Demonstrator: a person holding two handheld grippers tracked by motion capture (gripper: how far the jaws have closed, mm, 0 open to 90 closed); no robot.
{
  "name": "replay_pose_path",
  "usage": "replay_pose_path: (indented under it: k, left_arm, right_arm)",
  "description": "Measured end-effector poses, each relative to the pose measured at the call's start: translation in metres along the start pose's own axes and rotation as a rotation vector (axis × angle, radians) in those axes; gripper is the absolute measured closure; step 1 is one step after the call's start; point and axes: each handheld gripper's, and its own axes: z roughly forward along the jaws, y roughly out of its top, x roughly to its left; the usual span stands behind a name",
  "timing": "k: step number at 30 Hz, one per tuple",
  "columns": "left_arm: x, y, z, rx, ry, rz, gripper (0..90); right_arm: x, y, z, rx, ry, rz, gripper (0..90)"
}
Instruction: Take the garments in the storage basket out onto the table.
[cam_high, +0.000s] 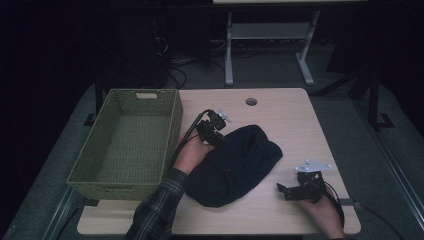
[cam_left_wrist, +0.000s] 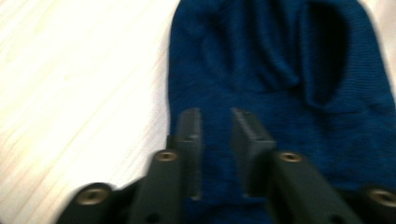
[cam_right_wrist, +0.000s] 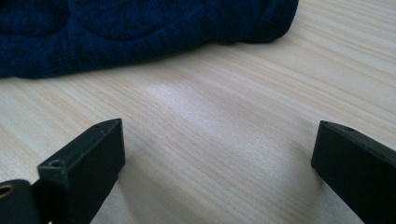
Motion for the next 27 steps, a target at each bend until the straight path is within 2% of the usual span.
replay_pose_path:
  k: [1, 2, 3, 4, 6, 9, 11, 13, 14, 15, 16, 19, 21, 22, 23, 27]
  left_arm:
    - [-0.001, -0.001, -0.002, 0.003, -0.016, -0.004, 85.1]
    - [-0.001, -0.001, -0.003, 0.006, -0.033, -0.002, 89.7]
    - [-0.003, -0.002, -0.004, 0.005, -0.044, -0.001, 89.7]
    - [-0.006, -0.005, -0.003, 0.024, -0.054, 0.006, 89.9]
    - [-0.007, -0.006, -0.001, 0.024, -0.054, 0.004, 89.9]
    - [-0.009, -0.012, 0.003, 0.025, -0.063, 0.012, 89.7]
    - [-0.009, -0.016, 0.004, 0.020, -0.070, 0.010, 89.6]
    - [-0.010, -0.019, 0.006, 0.015, -0.077, 0.005, 89.7]
    - [-0.010, -0.021, 0.006, 0.012, -0.080, 0.001, 89.7]
    - [-0.011, -0.022, 0.007, 0.012, -0.082, 0.003, 89.7]
    - [-0.011, -0.023, 0.007, 0.010, -0.084, 0.004, 89.6]
    - [-0.011, -0.025, 0.008, -0.006, -0.090, -0.003, 88.6]
    - [-0.010, -0.025, 0.011, 0.002, -0.090, 0.007, 88.5]
    - [-0.010, -0.025, 0.011, 0.001, -0.088, 0.005, 88.6]
    - [-0.009, -0.025, 0.012, 0.005, -0.086, 0.008, 88.6]
    - [-0.009, -0.026, 0.017, 0.010, -0.087, 0.009, 88.7]
  right_arm:
    - [0.000, 0.000, 0.000, 0.000, 0.000, 0.000, 2.5]
    - [0.000, 0.000, 0.000, 0.000, 0.000, 0.000, 2.5]
    - [0.000, 0.000, 0.000, 0.000, 0.000, 0.000, 2.5]
    - [0.000, 0.000, 0.000, 0.000, 0.000, 0.000, 2.5]
    - [0.000, 0.000, 0.000, 0.000, 0.000, 0.000, 2.9]
    - [0.000, 0.003, -0.007, 0.019, 0.003, 0.000, 19.3]
    - [0.002, 0.006, -0.014, -0.005, 0.024, 0.013, 29.4]
    - [0.003, 0.007, -0.017, -0.020, 0.033, 0.006, 32.9]
    - [0.006, 0.009, -0.020, -0.033, 0.066, 0.005, 46.4]
    - [0.006, 0.009, -0.020, -0.033, 0.066, 0.005, 46.4]
    - [0.008, 0.011, -0.022, -0.042, 0.089, -0.001, 52.0]
    - [0.016, 0.015, -0.023, -0.044, 0.159, -0.029, 76.4]
    - [0.024, 0.019, -0.024, -0.053, 0.200, -0.046, 88.2]
    - [0.032, 0.024, -0.023, -0.069, 0.230, -0.063, 90.0]
    - [0.032, 0.024, -0.023, -0.069, 0.230, -0.063, 90.0]
    - [0.048, 0.032, -0.017, -0.074, 0.278, -0.086, 90.0]
